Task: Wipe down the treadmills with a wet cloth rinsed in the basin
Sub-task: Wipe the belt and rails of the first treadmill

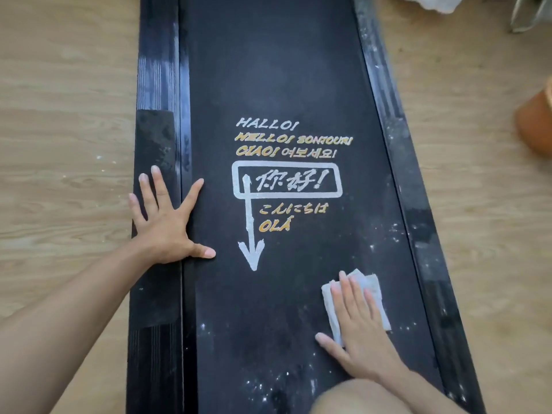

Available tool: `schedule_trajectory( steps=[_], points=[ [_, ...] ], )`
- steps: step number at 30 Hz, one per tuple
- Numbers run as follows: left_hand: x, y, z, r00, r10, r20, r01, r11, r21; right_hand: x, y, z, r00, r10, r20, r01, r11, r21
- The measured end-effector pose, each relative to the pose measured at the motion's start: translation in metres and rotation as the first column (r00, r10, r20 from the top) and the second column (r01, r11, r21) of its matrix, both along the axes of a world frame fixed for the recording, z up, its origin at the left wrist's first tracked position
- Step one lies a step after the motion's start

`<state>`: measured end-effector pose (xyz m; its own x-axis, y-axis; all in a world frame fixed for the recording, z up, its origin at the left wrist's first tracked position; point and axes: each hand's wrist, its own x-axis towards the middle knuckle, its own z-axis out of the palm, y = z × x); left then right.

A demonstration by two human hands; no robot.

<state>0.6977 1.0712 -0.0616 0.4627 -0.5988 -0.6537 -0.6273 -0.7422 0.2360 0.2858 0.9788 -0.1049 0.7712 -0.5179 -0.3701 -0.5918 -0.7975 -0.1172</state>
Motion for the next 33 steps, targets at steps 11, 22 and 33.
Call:
schedule_trajectory(
  steps=[11,22,33],
  points=[
    [0.001,-0.002,-0.008,1.000,0.012,-0.010,-0.012,1.000,-0.017,0.231,-0.252,-0.007,0.950,-0.289,0.121,0.303,0.946,-0.115],
    [0.000,-0.006,0.006,0.999,0.019,-0.046,-0.018,0.999,0.027,0.073,-0.112,0.001,0.982,-0.189,0.022,0.189,0.982,0.004],
    [0.001,-0.005,-0.004,0.999,0.018,-0.043,-0.019,1.000,-0.008,0.114,-0.220,-0.004,0.978,-0.195,0.076,0.203,0.973,-0.113]
  ],
)
